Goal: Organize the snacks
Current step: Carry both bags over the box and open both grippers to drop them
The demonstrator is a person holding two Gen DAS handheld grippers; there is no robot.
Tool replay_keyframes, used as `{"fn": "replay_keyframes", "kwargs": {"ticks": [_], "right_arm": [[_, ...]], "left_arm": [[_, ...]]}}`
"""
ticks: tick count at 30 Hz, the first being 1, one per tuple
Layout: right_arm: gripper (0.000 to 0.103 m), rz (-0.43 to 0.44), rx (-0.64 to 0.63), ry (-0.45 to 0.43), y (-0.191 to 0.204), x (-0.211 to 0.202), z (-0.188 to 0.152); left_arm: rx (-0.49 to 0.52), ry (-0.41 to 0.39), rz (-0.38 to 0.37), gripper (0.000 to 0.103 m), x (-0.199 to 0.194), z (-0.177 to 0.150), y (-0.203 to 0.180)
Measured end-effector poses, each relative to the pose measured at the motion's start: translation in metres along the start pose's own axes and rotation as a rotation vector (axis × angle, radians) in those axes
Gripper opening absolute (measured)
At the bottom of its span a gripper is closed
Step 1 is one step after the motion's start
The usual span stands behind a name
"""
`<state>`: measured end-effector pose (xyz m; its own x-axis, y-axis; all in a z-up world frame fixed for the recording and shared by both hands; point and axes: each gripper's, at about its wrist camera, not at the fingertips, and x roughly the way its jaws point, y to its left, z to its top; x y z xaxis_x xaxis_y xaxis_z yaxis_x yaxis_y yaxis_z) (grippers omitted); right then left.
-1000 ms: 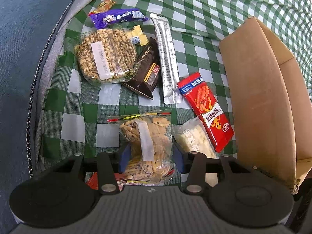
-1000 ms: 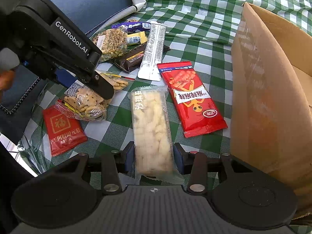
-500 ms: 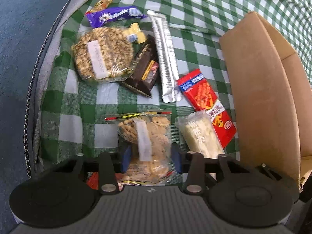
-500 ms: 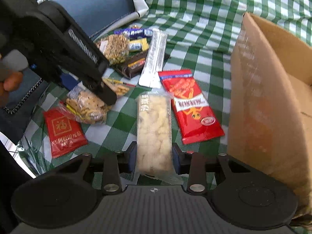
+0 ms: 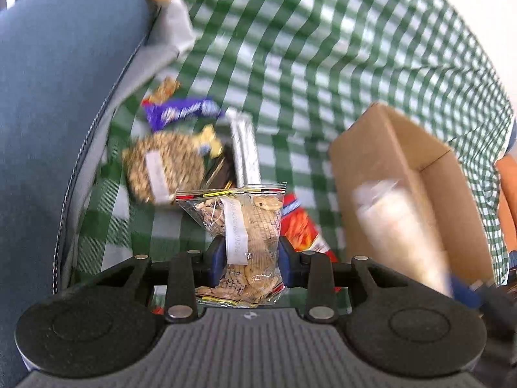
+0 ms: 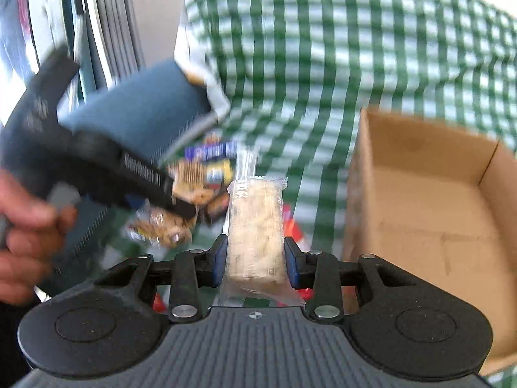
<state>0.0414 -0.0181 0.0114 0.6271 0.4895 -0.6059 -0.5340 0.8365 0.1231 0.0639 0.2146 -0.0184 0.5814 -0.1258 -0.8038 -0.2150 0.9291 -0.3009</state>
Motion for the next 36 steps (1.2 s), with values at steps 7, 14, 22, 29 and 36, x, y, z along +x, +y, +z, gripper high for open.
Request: {"fn": "replay_keyframes", "kwargs": {"ticks": [7, 14, 22, 29, 36], "right_arm": [[0.038, -0.072, -0.012, -0.203, -0.061, -0.062, 0.032], [0.038, -0.260, 0.091, -0.207, -0.131, -0.062, -0.004], [0.018, -0.307, 0.164, -0.214, -0.157, -0.068, -0.014], [0.018, -0.336, 0.187, -0.174, -0.168, -0.073, -0.029], [0.053, -0.385, 0.238, -0.179, -0.181, -0.075, -0.036]], "left_arm": [[0.157, -0.139, 0.011, 0.038, -0.018, -0.006, -0.041], [0.273, -0.282, -0.018, 0.038, -0.033, -0.021, -0.088], [0.351, -0.376, -0.074, 0.038, -0.038, -0.049, -0.138], [0.438, -0.388, -0.203, 0.038, -0.034, -0.072, -0.178], [0.516, -0.390, -0.348, 0.061, -0.034, -0.090, -0.199]]}}
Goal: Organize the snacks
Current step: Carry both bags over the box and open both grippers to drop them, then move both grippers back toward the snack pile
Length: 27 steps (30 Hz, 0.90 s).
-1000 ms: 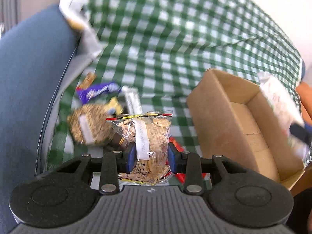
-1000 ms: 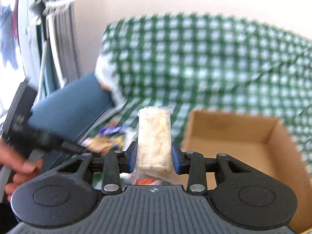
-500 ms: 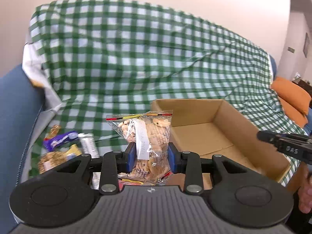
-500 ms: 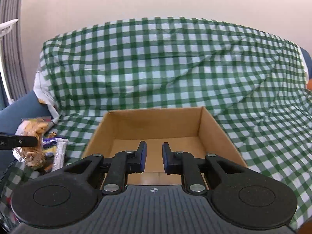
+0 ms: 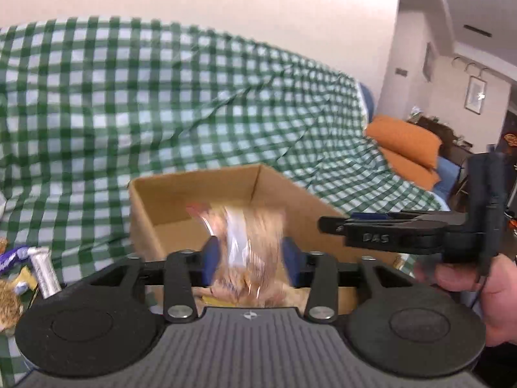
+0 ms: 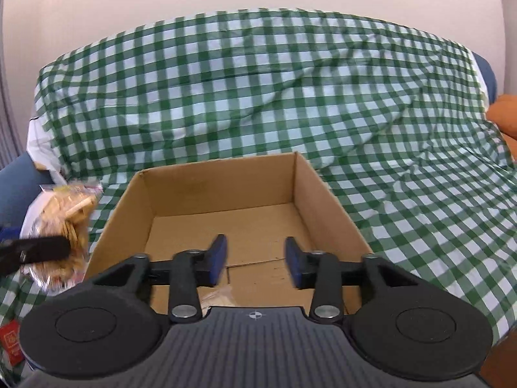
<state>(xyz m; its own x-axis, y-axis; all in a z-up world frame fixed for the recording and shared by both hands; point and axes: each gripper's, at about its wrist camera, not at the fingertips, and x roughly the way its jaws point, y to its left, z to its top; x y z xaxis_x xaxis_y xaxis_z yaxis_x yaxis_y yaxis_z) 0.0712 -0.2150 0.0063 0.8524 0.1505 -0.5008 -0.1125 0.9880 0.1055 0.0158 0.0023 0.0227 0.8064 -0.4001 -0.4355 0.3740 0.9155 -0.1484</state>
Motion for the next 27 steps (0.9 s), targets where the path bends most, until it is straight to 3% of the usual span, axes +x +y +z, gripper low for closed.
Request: {"fn": "replay_keyframes", "kwargs": {"ticks": [1, 3, 7, 9, 11, 15, 19, 24, 27], "right_arm": [[0.063, -0.015, 0.007, -0.003, -0.001, 0.000, 0.000], [0.069, -0.036, 0.019, -0.010, -0.002, 0.001, -0.001], [0.069, -0.050, 0.029, -0.015, -0.001, 0.004, -0.002], [0.069, -0.051, 0.023, -0.022, 0.002, 0.004, -0.002], [0.069, -0.047, 0.012, -0.030, 0.006, 0.006, -0.001], [0.066, -0.027, -0.011, -0.040, 0.014, 0.006, -0.001], [0.043, 0.021, -0.027, -0.042, 0.024, 0.007, 0.000], [0.042, 0.067, -0.057, -0.033, 0.042, 0.011, -0.002], [0.042, 0.097, -0.073, -0.026, 0.052, 0.012, -0.002]], "left_arm": [[-0.003, -0.014, 0.000, 0.069, -0.002, 0.000, 0.000], [-0.037, -0.016, 0.008, 0.069, -0.002, 0.000, 0.007], [-0.105, -0.014, 0.065, 0.066, -0.005, -0.001, 0.026], [-0.115, -0.006, 0.098, 0.059, -0.005, -0.004, 0.033], [-0.115, 0.017, 0.128, 0.041, -0.005, -0.004, 0.043], [-0.186, 0.074, 0.151, 0.031, -0.009, -0.005, 0.071], [-0.386, 0.152, 0.187, 0.031, -0.020, -0.010, 0.118], [-0.757, 0.345, 0.297, 0.033, -0.033, -0.046, 0.195], [-0.852, 0.480, 0.431, 0.057, -0.041, -0.069, 0.221]]}}
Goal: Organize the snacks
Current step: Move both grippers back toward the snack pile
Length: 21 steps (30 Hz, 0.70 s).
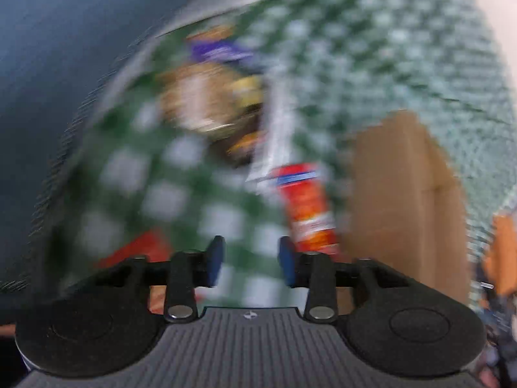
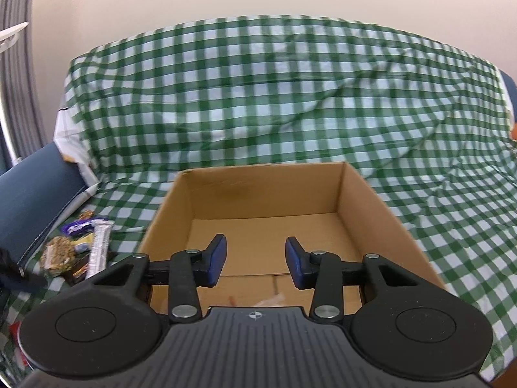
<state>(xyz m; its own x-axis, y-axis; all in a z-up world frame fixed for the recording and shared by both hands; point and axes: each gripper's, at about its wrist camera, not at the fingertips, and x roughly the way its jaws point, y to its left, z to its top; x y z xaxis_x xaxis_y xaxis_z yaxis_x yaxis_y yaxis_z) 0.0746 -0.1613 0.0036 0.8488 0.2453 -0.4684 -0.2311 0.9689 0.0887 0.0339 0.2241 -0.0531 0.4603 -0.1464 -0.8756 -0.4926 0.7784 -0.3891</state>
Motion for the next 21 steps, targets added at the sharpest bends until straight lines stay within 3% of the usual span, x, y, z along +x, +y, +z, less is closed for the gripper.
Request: {"fn": "replay_keyframes", "kwargs": {"ticks": [1, 6, 11, 15, 21], "right_arm": [[0.042, 0.012, -0.005, 0.002, 0.003, 0.000, 0.000], [0.042, 0.067, -0.035, 0.012, 0.022, 0.003, 0.001], [0.042, 0.108, -0.079, 0.020, 0.042, 0.004, -0.001], [0.043, 0.141, -0.122, 0.016, 0.056, 0.001, -0.002], [0.043, 0.168, -0.196, -0.006, 0.070, -0.008, -0.003]], "left_arm": [[-0.014, 0.006, 0.031, 0.067, -0.001, 0.002, 0.006], [-0.039, -0.010, 0.028, 0.067, -0.011, 0.006, 0.021], [-0.132, 0.059, -0.005, 0.067, -0.008, -0.008, 0.034], [-0.097, 0.022, 0.077, 0.067, -0.011, -0.021, 0.029], [-0.116, 0.054, 0.138, 0.067, 0.009, -0.024, 0.026]]}}
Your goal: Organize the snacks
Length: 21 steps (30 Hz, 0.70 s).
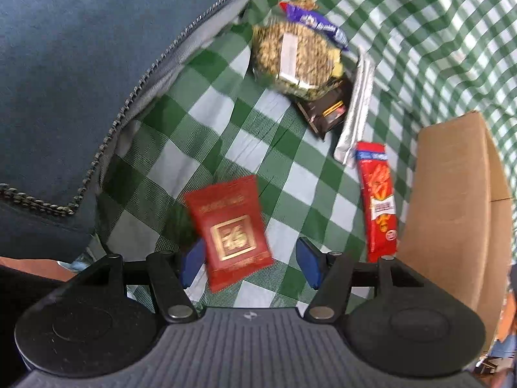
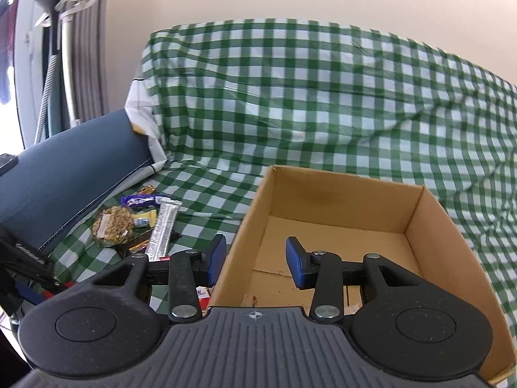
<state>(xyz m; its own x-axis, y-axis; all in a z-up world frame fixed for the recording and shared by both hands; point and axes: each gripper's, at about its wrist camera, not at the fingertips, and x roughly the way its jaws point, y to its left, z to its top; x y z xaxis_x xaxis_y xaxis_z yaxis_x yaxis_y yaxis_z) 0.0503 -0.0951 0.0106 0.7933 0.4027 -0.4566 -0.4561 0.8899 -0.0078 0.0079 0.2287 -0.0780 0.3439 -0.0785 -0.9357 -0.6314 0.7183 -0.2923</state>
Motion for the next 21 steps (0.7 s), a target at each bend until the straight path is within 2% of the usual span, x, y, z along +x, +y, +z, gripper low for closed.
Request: {"fn": "replay_keyframes", "kwargs": {"ticks": [2, 6, 8, 9, 10, 11, 14, 17, 19, 21], "right_arm": [[0.043, 0.005, -0.017, -0.005, 0.004, -0.001, 0.001], [0.043, 0.014, -0.038, -0.009, 0.006, -0.002, 0.001], [0.043, 0.015, -0.042, -0.006, 0.006, -0.002, 0.001], [0.043, 0.014, -0.042, -0.005, 0.006, -0.002, 0.001], [0.043, 0.014, -0.042, -0.003, 0.007, -0.002, 0.001], [0.043, 0.014, -0.043, -0.002, 0.006, -0.001, 0.000], [0.043, 0.014, -0.042, 0.002, 0.006, -0.001, 0.000], [0.043, 0.015, -0.034, 0.005, 0.005, -0.001, 0.000], [0.043, 0.019, -0.034, 0.007, 0.005, 0.000, 0.000], [0.043, 0.023, -0.042, 0.011, 0.008, 0.000, 0.000]], "left_arm": [[0.023, -0.007, 0.033, 0.067, 0.007, 0.001, -0.010], [0.137, -0.017, 0.134, 0.065, 0.021, -0.002, -0.034], [0.213, -0.052, 0.187, 0.051, 0.023, -0.007, -0.046], [0.242, -0.064, 0.199, 0.050, 0.023, -0.009, -0.050], [0.263, -0.069, 0.200, 0.048, 0.022, -0.011, -0.051], [0.272, -0.069, 0.197, 0.039, 0.022, -0.011, -0.051], [0.284, -0.083, 0.188, 0.029, 0.017, -0.012, -0.051], [0.300, -0.097, 0.182, 0.022, 0.012, -0.012, -0.053], [0.302, -0.094, 0.172, 0.014, 0.009, -0.011, -0.054], [0.304, -0.078, 0.167, 0.013, 0.009, -0.008, -0.055]]}}
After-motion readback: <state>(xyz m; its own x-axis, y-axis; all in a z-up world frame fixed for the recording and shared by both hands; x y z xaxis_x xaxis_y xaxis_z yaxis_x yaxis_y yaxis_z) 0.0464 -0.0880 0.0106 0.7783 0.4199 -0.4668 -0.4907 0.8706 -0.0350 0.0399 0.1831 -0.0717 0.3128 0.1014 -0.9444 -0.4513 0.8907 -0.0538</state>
